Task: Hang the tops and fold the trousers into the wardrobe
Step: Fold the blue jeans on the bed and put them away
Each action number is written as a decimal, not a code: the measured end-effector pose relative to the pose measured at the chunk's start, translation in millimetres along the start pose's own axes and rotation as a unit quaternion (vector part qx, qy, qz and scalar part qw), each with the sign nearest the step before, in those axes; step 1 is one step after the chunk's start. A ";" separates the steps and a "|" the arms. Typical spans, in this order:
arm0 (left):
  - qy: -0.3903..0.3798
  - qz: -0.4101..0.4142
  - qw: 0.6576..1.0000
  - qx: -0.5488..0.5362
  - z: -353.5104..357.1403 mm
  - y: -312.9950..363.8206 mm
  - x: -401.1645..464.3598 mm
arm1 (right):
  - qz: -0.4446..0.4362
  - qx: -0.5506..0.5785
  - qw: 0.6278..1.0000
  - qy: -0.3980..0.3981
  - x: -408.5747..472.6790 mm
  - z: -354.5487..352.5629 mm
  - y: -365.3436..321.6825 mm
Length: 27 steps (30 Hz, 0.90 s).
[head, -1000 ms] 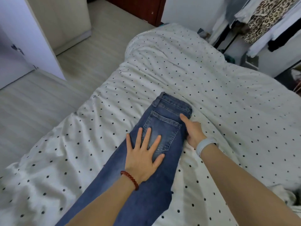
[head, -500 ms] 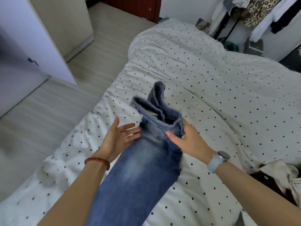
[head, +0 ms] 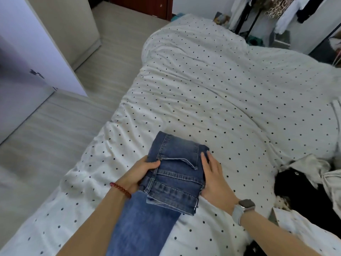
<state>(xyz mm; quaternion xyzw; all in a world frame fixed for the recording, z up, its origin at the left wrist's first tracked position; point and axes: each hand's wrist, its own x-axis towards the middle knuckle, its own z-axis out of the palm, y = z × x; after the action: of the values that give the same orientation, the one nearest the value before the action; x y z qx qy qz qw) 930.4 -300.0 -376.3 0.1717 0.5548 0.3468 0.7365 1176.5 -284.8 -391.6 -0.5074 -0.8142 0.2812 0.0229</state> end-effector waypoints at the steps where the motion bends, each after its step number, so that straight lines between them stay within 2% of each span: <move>1: -0.006 -0.004 1.000 0.002 -2.2 -1.1 1.4 | 0.029 0.055 0.998 -0.003 -3.5 4.9 2.1; 4: -0.023 -0.017 1.000 0.005 -6.8 6.9 3.1 | 0.076 0.224 0.970 0.052 -4.1 -0.9 -3.0; 6: -0.021 -0.025 0.999 0.015 -8.2 16.5 6.5 | 0.133 0.290 0.942 0.107 5.0 -12.7 -8.8; 8: -0.011 -0.020 0.998 0.059 -6.8 24.6 9.2 | 0.145 0.246 0.953 0.100 13.5 -20.9 -17.2; 10: 0.033 -0.006 0.985 0.170 -11.1 25.8 15.7 | 0.137 0.095 0.982 0.083 14.2 -17.1 -25.6; 12: 0.085 0.011 0.940 0.331 -20.1 19.7 25.2 | 0.117 -0.076 0.988 0.070 8.9 1.2 -30.2; 13: 0.112 0.028 0.909 0.401 -21.5 14.3 29.1 | 0.093 -0.117 0.988 0.048 6.0 10.2 -30.3; 14: 0.136 0.046 0.878 0.456 -19.3 6.6 31.2 | 0.082 -0.125 0.988 0.032 3.0 19.6 -26.7; 16: 0.227 0.080 0.801 0.548 -0.6 -13.4 29.2 | 0.068 -0.123 0.989 0.049 -3.9 29.8 -19.1; 18: 0.313 0.136 0.718 0.607 20.7 -40.2 20.7 | 0.055 -0.049 0.994 0.081 -4.3 28.2 -13.3; 19: 0.318 0.167 0.700 0.617 28.6 -54.8 16.8 | 0.068 0.022 0.995 0.071 -2.4 25.3 -11.8; 21: 0.289 0.175 0.699 0.631 38.4 -83.4 10.1 | 0.128 0.170 0.971 0.109 7.8 14.7 -14.2; 23: 0.270 0.155 0.720 0.620 42.5 -101.5 9.1 | 0.223 0.296 0.915 0.156 24.1 7.9 -13.8; 24: 0.273 0.147 0.734 0.604 43.6 -105.5 9.0 | 0.271 0.339 0.887 0.155 30.8 5.3 -14.4; 25: 0.278 0.138 0.745 0.590 43.5 -108.4 11.4 | 0.300 0.355 0.872 0.154 37.3 2.1 -16.4; 27: 0.285 0.119 0.761 0.571 42.9 -108.3 12.4 | 0.301 0.346 0.875 0.158 48.0 1.5 -16.4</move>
<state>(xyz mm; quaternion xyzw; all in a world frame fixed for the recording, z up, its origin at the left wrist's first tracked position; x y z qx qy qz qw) 1007.0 -361.4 -440.1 0.5178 0.8097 0.0835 0.2631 1139.5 -250.4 -396.9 -0.7252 -0.4585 0.4543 0.2397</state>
